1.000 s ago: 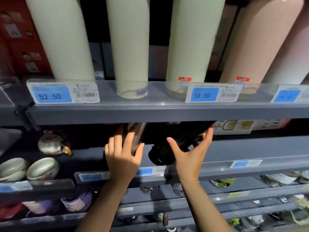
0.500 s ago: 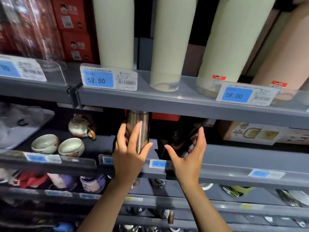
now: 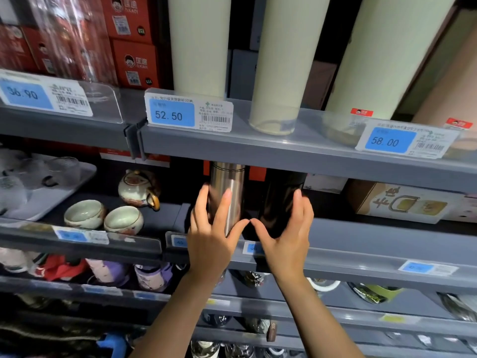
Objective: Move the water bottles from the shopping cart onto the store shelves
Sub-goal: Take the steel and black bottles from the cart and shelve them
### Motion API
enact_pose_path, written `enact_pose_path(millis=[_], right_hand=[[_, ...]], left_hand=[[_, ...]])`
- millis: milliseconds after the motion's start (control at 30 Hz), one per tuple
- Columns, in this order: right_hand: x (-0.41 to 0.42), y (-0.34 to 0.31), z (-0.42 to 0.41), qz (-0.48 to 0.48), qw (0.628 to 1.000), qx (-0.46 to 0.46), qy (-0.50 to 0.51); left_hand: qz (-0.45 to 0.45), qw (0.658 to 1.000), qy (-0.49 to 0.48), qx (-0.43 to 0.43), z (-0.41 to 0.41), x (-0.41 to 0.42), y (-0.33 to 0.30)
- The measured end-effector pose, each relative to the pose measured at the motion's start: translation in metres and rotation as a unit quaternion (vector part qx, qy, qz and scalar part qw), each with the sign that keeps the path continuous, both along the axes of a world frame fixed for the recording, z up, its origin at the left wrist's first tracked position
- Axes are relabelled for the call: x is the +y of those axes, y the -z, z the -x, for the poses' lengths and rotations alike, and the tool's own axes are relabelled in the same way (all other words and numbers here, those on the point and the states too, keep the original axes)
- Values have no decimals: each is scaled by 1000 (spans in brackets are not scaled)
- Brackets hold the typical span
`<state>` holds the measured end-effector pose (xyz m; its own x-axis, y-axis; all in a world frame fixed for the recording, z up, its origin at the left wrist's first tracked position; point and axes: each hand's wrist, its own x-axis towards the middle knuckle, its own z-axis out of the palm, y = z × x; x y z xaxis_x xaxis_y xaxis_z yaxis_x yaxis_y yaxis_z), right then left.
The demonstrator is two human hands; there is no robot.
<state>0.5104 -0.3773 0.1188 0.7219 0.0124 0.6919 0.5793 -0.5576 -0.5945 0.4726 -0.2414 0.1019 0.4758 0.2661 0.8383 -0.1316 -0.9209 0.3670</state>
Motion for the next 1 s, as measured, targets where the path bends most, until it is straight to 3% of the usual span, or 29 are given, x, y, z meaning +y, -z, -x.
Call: enact_pose_path(millis=[300,1000], right_hand=[[-9,8,2,7,999,-10,-51],[-7,3,2,15,999,15,-27]], left_hand=[[78,996,32,15,8,0,-5],[33,996,78,24,18,29,1]])
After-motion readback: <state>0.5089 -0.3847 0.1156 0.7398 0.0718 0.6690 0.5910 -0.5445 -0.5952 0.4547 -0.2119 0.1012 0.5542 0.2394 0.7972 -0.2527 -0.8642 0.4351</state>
